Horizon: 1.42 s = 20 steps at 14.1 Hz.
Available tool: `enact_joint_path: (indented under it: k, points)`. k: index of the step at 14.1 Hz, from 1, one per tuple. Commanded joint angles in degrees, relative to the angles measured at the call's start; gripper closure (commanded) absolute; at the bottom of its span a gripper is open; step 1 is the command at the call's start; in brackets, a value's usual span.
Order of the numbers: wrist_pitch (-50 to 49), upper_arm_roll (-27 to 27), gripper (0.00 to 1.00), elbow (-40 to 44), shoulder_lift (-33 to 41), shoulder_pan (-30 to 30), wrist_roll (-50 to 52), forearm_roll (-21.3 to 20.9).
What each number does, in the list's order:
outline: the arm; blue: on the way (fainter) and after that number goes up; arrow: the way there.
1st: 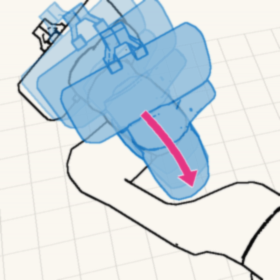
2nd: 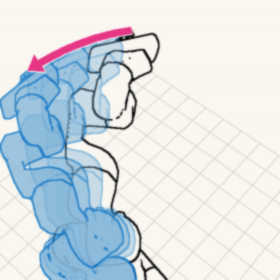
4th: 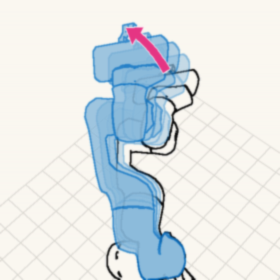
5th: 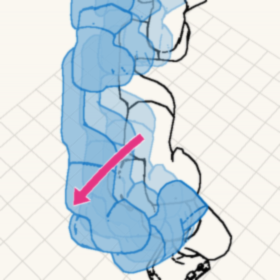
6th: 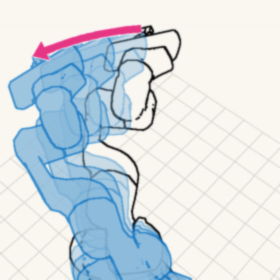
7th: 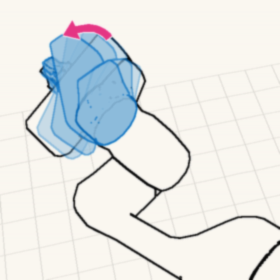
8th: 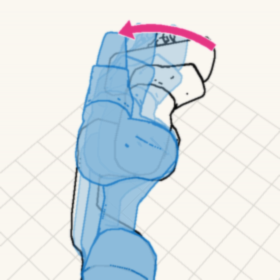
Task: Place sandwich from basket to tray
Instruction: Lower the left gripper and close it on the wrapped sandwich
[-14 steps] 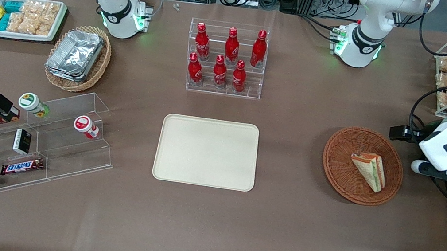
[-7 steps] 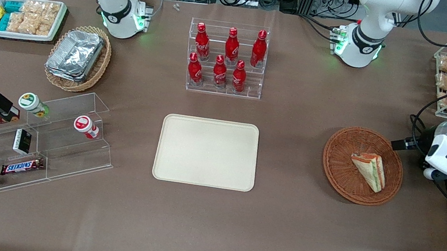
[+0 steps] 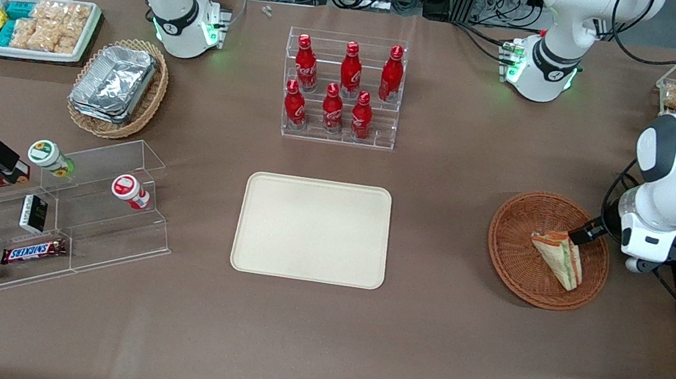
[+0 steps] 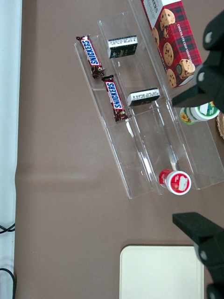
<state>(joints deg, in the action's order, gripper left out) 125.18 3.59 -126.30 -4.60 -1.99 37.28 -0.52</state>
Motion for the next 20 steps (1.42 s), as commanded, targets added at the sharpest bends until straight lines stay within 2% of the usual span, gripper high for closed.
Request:
enact_joint_path:
  k: [1,20]
  points:
    - [3.92,-0.25,0.0,-0.96,-1.97,-0.21,6.04,-0.8]
    - [9.2,-0.69,0.0,-1.31,-7.79,-0.47,9.13,-0.89]
